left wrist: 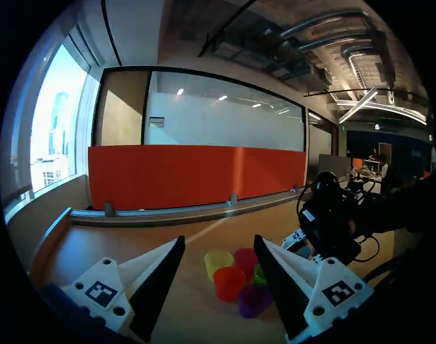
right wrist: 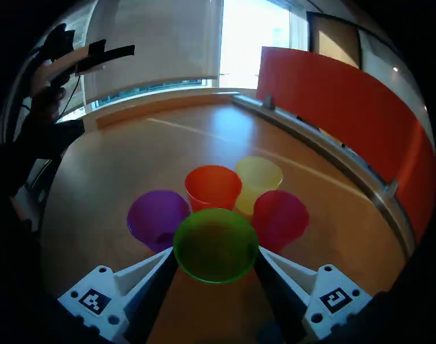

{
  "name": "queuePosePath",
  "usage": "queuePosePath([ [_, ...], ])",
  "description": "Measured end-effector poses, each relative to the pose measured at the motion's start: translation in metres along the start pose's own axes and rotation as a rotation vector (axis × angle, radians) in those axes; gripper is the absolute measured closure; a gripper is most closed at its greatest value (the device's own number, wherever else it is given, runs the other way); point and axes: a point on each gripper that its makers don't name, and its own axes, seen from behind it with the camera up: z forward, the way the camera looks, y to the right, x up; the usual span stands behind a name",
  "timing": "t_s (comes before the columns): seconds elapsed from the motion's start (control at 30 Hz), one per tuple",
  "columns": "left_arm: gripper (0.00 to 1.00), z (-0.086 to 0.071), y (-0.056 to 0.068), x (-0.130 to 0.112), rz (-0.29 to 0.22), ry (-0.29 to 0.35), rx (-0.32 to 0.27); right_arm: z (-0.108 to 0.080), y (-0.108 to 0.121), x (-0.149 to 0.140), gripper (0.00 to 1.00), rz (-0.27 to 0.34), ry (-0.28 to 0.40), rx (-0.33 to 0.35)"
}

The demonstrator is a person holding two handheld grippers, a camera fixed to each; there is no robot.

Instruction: Pour water

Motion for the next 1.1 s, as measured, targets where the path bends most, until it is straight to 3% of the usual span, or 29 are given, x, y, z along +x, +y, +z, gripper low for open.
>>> queuePosePath([
  [1.1,0.12,-0.003,0.017,0.013,0.019,0.018,-0.011,-0.070,-0.021,0.052,0.09,-0.012,0.259,-0.047],
])
